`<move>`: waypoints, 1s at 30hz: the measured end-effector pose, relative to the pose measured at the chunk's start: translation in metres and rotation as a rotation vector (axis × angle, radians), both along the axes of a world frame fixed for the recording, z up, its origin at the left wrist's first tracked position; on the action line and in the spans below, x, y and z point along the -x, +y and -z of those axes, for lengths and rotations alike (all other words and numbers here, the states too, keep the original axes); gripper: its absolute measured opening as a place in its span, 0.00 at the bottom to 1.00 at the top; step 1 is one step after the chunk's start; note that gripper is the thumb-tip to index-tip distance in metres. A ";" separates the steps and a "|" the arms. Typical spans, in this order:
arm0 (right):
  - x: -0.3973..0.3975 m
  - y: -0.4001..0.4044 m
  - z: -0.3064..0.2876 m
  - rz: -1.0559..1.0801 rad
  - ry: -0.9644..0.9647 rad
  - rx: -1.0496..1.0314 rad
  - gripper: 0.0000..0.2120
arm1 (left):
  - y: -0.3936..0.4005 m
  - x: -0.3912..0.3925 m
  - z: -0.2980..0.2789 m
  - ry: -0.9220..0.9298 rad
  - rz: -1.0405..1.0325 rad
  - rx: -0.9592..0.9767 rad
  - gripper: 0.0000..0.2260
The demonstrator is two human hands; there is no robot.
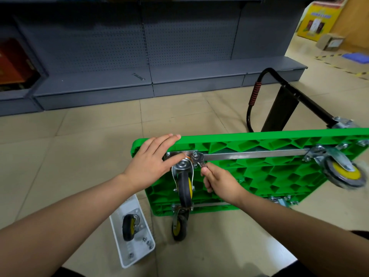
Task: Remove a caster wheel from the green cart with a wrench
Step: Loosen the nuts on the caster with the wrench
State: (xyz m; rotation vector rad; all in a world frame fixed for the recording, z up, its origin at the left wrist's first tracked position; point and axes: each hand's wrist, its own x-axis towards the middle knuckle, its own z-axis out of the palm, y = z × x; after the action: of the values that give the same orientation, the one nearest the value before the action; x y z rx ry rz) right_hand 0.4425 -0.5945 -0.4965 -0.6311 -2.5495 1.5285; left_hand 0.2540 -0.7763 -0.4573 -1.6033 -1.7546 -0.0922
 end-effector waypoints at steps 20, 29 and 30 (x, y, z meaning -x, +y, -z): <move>0.017 -0.026 0.010 0.109 0.063 0.104 0.20 | 0.000 0.000 0.002 -0.044 0.011 0.013 0.21; 0.009 -0.015 0.004 0.125 0.035 -0.028 0.17 | 0.002 0.003 0.001 -0.046 0.006 0.010 0.23; 0.007 -0.014 0.002 0.119 0.032 -0.060 0.17 | 0.002 0.002 0.001 -0.042 0.003 0.006 0.23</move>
State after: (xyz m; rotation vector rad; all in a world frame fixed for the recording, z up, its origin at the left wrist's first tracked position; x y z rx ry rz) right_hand 0.4352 -0.6085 -0.4986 -0.7297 -2.4757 1.4077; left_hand 0.2515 -0.7745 -0.4579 -1.6195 -1.7858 -0.1228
